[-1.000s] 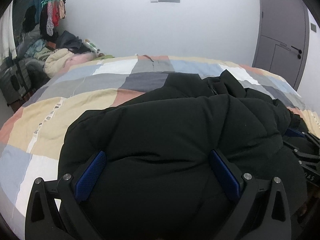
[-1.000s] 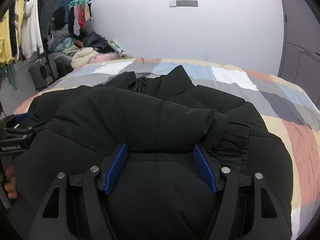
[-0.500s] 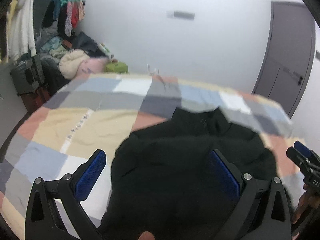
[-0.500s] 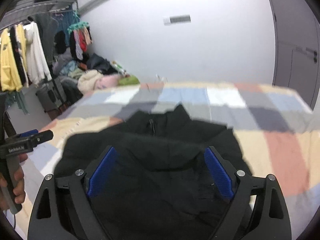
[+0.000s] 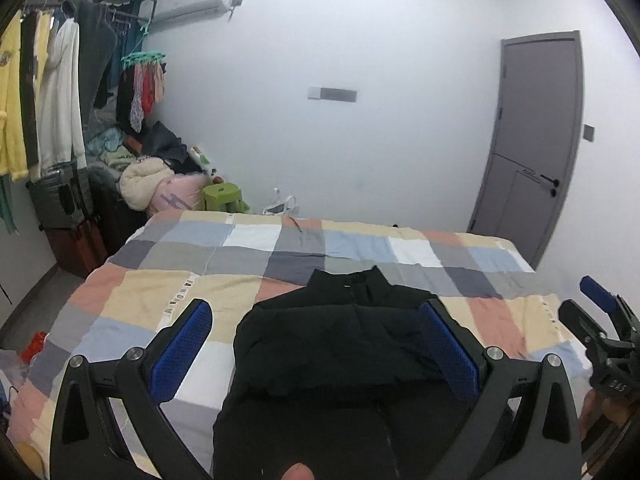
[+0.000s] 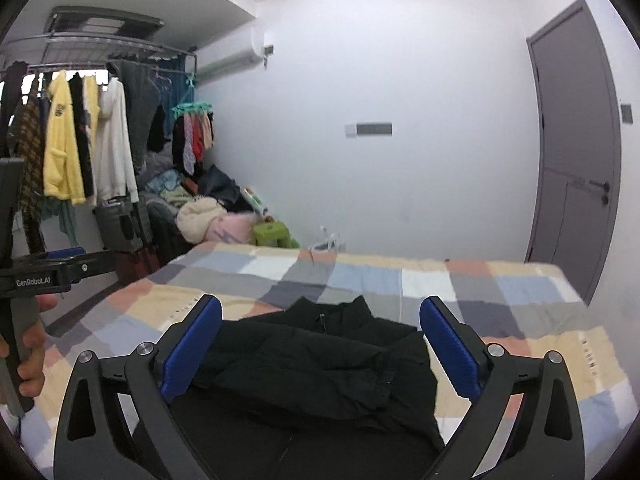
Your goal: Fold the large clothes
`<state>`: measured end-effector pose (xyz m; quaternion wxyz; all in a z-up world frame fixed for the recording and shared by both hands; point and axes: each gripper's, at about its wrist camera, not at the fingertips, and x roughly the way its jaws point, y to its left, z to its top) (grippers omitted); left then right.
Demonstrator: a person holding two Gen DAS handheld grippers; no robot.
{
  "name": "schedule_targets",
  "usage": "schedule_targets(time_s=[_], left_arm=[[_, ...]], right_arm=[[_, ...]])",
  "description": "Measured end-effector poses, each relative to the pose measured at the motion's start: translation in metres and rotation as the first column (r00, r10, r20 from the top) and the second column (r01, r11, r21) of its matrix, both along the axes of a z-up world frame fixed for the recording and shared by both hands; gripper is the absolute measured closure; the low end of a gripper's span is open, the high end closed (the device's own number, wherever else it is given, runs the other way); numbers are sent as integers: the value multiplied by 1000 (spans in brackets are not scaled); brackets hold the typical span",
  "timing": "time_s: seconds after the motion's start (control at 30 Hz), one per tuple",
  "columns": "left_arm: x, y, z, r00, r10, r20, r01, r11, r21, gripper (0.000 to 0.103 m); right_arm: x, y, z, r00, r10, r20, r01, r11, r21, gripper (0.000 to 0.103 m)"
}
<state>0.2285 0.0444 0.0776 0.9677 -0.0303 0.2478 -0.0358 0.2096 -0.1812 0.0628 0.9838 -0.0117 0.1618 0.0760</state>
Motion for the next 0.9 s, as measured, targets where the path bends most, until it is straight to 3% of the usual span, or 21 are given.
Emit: schedule_targets(time_s=[0.13, 0.3, 0.63, 0.77, 0.9], left_arm=[[-48, -6, 10, 999, -23, 29, 23, 1000, -2, 0], [-99, -4, -6, 999, -30, 18, 30, 1000, -7, 0], [-149, 17, -101, 989, -71, -127, 59, 994, -96, 0], [-151, 37, -146, 969, -89, -232, 56, 988, -142, 0], [-144, 69, -193, 927, -102, -362, 14, 971, -237, 0]], right_arm=[[-35, -3, 6, 1000, -1, 8, 1, 1000, 11, 2], [-75, -7, -5, 1000, 7, -9, -7, 1000, 7, 2], [-134, -31, -68, 988, 14, -152, -8, 999, 38, 2], [-147, -44, -97, 972, 35, -232, -17, 997, 80, 2], [-143, -61, -128, 934, 41, -356, 8, 991, 136, 2]])
